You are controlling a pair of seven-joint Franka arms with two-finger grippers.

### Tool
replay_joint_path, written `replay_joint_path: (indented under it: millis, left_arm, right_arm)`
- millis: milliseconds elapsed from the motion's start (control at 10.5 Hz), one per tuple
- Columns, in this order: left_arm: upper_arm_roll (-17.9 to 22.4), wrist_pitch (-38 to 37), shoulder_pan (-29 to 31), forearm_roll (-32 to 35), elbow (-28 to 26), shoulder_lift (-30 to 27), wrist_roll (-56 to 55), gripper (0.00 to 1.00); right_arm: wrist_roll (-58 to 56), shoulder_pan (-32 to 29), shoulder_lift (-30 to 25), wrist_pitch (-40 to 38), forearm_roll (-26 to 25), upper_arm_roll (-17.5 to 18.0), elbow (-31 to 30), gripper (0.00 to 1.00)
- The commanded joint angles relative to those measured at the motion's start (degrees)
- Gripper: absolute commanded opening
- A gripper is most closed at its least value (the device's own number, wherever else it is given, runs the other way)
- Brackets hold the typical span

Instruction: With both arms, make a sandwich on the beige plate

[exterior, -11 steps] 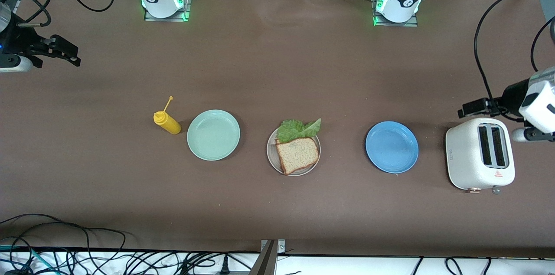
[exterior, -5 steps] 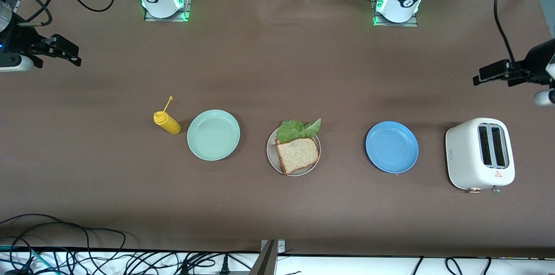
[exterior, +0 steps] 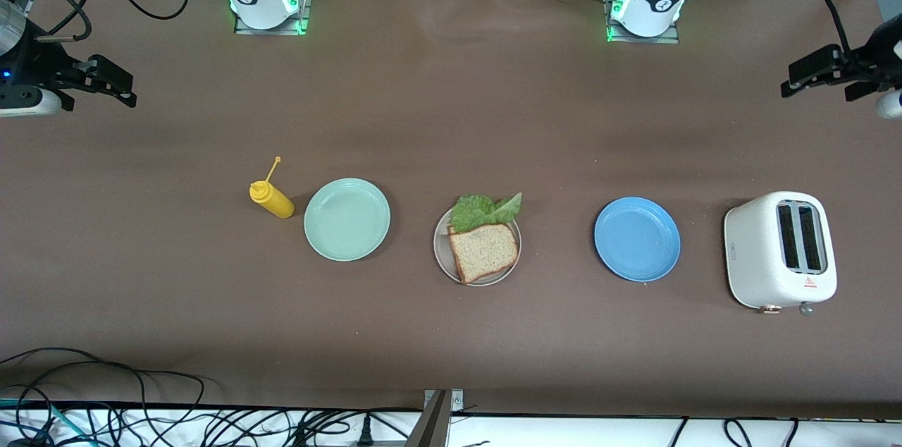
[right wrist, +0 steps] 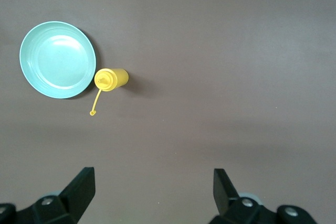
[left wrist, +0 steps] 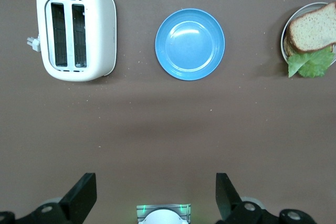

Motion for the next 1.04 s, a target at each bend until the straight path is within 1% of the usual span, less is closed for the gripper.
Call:
replay_joint_path:
  millis: [0, 190, 380, 665, 949]
  left_arm:
    - [-0.89, -0.19, 0.52, 3.03, -4.74, -4.57, 2.35, 1.00]
    - [-0.81, 0.42, 0.52, 3.22, -6.86, -5.37, 2.71, 1.00]
    - [-0.81, 3.83, 0.08, 3.22, -10.81, -7.13, 2.36, 1.00]
    - [-0.81, 5.34, -1.40, 3.22, -10.91, -6.35, 2.27, 1.00]
    - [-0.90, 6.05, -1.50, 3.39, -10.83, -5.90, 2.88, 1.00]
  right_arm:
    - [0.95, 0.21, 0.11, -1.09, -0.82, 0.32, 1.21, 1.00]
    - [0.95, 0.21, 0.11, -1.00, -0.64, 0.32, 1.38, 1.00]
    - [0.95, 0.47, 0.28, -1.00, -0.73, 0.32, 2.00, 1.00]
    - [1.04, 0.56, 0.28, -1.00, -0.73, 0.32, 2.00, 1.00]
    - [1.04, 0.56, 0.20, -1.09, -0.64, 0.32, 1.91, 1.00]
